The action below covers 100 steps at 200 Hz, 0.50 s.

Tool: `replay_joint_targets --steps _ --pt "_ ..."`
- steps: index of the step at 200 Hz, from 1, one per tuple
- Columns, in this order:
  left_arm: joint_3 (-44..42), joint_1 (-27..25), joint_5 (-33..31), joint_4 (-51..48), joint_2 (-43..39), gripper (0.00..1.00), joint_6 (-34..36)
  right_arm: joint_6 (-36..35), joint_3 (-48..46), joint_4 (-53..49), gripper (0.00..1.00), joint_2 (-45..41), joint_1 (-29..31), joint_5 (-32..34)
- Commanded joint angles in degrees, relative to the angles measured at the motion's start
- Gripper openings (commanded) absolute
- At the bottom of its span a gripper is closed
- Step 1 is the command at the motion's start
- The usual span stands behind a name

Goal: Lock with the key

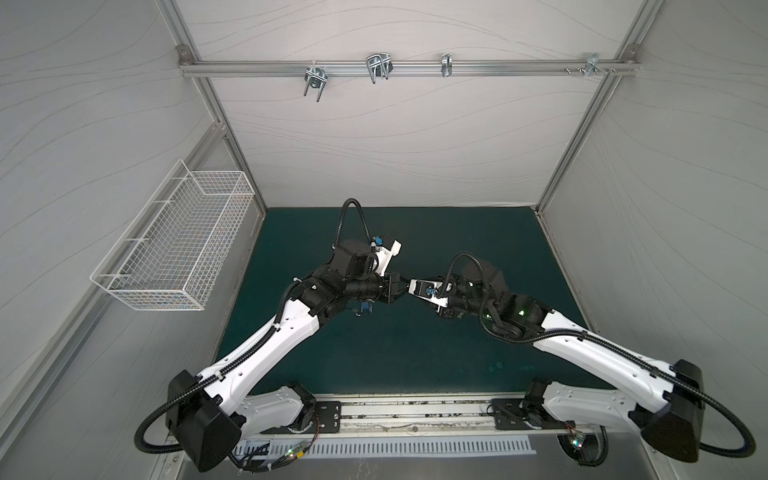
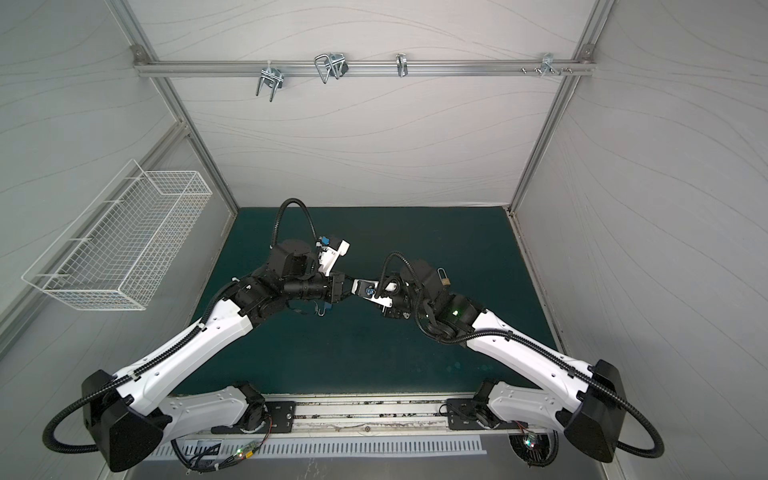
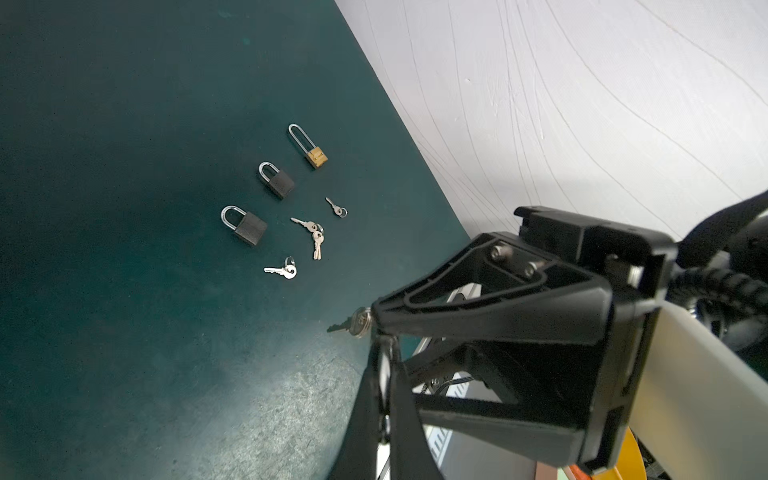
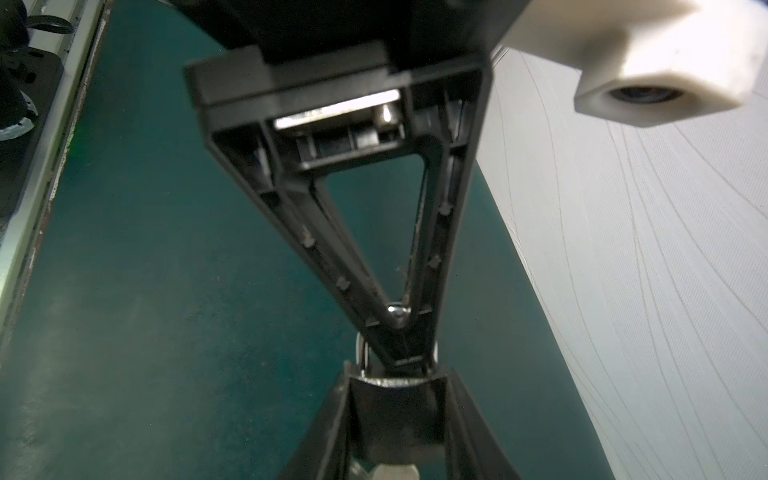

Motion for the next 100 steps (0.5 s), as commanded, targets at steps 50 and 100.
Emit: replay_joint_targets --steps 50,100 --pt "-0.6 -3.5 2.6 1.6 3.1 0.0 -1.1 -2.7 7.8 16.0 0.0 -0.1 5.5 -11.1" --pt "-1.0 6.1 4.8 1.7 -3.0 0.0 -4.5 1.8 -1.4 10.5 0.0 -5.5 1.1 -9.3"
